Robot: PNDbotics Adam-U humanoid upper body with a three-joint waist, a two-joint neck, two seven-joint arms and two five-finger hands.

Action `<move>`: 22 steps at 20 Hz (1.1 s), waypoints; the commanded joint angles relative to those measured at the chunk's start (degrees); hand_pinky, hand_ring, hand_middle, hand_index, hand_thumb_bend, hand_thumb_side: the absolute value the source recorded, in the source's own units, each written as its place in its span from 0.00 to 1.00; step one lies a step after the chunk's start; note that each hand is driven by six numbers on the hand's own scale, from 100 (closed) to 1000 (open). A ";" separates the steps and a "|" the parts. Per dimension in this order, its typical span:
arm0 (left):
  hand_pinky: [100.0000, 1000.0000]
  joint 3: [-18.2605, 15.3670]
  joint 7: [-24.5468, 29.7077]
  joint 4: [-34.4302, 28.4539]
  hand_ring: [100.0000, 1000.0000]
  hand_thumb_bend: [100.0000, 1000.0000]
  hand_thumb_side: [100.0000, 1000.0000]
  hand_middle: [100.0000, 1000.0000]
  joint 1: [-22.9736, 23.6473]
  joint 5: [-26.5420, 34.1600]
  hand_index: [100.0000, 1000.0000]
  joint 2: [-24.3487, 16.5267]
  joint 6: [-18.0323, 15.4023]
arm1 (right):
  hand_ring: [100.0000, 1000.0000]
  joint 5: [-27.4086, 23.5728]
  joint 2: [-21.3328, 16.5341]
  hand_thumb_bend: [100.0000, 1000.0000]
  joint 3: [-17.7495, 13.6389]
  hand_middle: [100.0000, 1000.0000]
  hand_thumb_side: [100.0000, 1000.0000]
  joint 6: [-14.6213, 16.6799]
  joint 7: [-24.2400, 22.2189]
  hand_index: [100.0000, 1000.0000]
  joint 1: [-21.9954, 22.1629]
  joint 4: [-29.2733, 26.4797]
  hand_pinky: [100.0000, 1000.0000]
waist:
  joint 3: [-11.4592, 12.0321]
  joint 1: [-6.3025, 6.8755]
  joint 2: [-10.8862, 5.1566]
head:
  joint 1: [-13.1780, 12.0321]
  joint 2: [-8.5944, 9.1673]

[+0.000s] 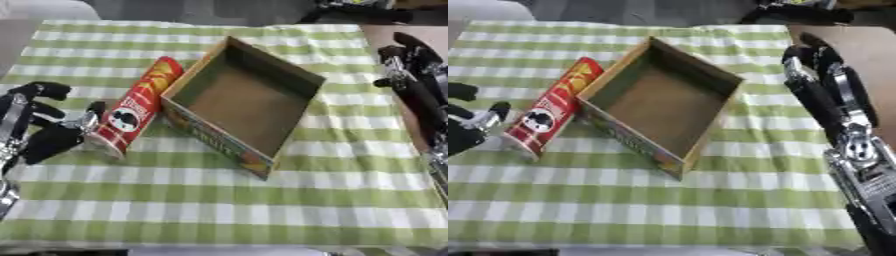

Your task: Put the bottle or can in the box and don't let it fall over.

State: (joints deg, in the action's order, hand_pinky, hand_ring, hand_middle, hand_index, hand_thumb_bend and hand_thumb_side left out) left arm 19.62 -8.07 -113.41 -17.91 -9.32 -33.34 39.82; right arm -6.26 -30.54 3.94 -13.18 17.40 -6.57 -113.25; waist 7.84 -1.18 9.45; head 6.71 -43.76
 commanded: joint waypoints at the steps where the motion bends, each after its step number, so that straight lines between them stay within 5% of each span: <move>1: 0.60 0.33 1.41 -1.18 0.60 0.39 0.37 0.66 -0.89 -0.80 0.74 -0.26 0.19 | 0.91 -0.21 -1.23 0.00 -0.22 0.77 0.63 -0.06 0.01 0.93 -0.41 -1.26 0.65 | -0.11 0.09 -1.74 | -0.16 0.08; 22: 0.62 4.01 6.42 4.20 0.62 0.43 0.34 0.66 -3.54 -8.35 0.73 2.98 2.09 | 0.91 -0.27 -1.07 0.00 -0.05 0.77 0.63 0.00 -0.26 0.93 -0.53 -1.17 0.65 | -0.67 0.07 -1.53 | -0.91 0.15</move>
State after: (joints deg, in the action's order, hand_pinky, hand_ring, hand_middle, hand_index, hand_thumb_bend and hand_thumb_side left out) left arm 23.81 -1.80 -109.06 -20.62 -16.89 -29.94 41.84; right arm -6.34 -30.53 4.27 -13.25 17.26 -6.57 -113.25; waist 7.23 -1.17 9.45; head 6.05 -43.76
